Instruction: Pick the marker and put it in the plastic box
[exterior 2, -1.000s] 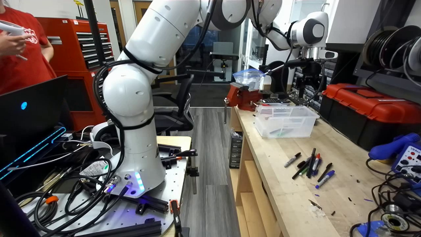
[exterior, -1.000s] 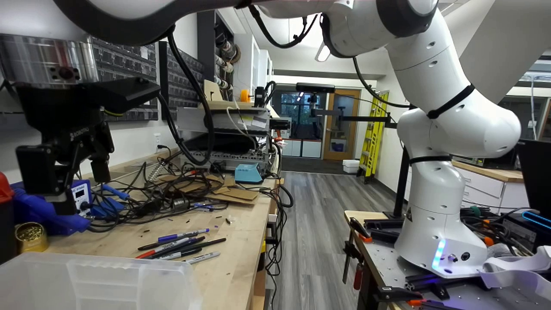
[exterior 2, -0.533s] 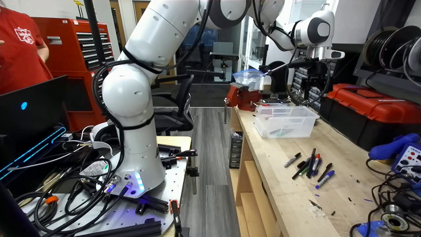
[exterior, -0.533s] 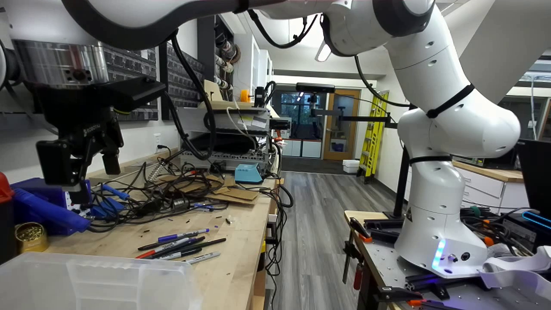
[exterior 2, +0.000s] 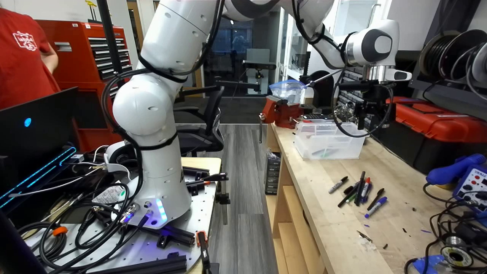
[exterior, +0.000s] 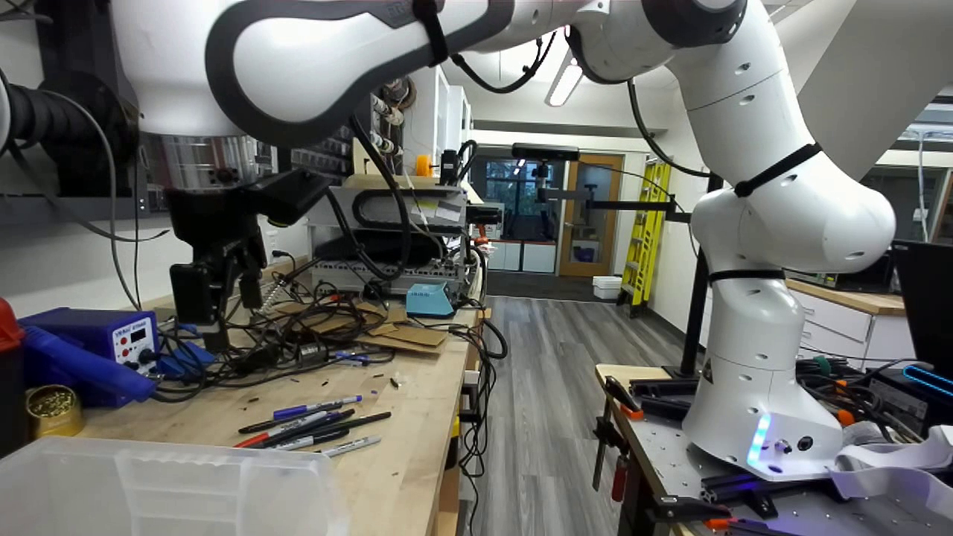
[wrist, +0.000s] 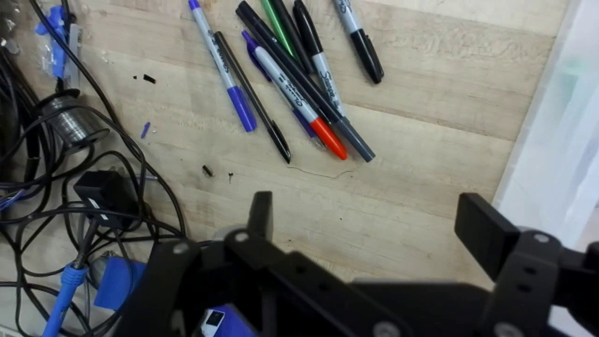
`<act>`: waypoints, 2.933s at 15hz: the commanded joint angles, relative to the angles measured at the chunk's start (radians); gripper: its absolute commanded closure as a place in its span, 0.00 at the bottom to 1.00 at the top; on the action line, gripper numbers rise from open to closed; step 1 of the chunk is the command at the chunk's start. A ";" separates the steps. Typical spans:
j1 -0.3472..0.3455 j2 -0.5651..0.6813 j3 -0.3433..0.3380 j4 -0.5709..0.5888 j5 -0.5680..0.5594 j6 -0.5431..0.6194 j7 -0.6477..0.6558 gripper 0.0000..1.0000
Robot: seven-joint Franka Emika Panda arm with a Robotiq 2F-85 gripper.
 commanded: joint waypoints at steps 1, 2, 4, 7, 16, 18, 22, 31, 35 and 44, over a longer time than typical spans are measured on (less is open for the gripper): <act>-0.051 -0.137 0.008 -0.239 0.034 0.145 -0.076 0.00; -0.059 -0.155 0.007 -0.285 0.033 0.179 -0.091 0.00; -0.076 -0.196 0.007 -0.380 0.029 0.243 -0.127 0.00; -0.094 -0.265 0.007 -0.526 0.021 0.323 -0.178 0.00; -0.087 -0.239 0.003 -0.534 0.014 0.320 -0.176 0.00; -0.087 -0.235 0.003 -0.532 0.014 0.320 -0.176 0.00; -0.087 -0.234 0.003 -0.531 0.014 0.320 -0.176 0.00; -0.110 -0.254 0.017 -0.595 0.006 0.377 -0.339 0.00; -0.124 -0.240 0.025 -0.613 0.032 0.442 -0.409 0.00; -0.171 -0.165 0.036 -0.610 0.120 0.511 -0.538 0.00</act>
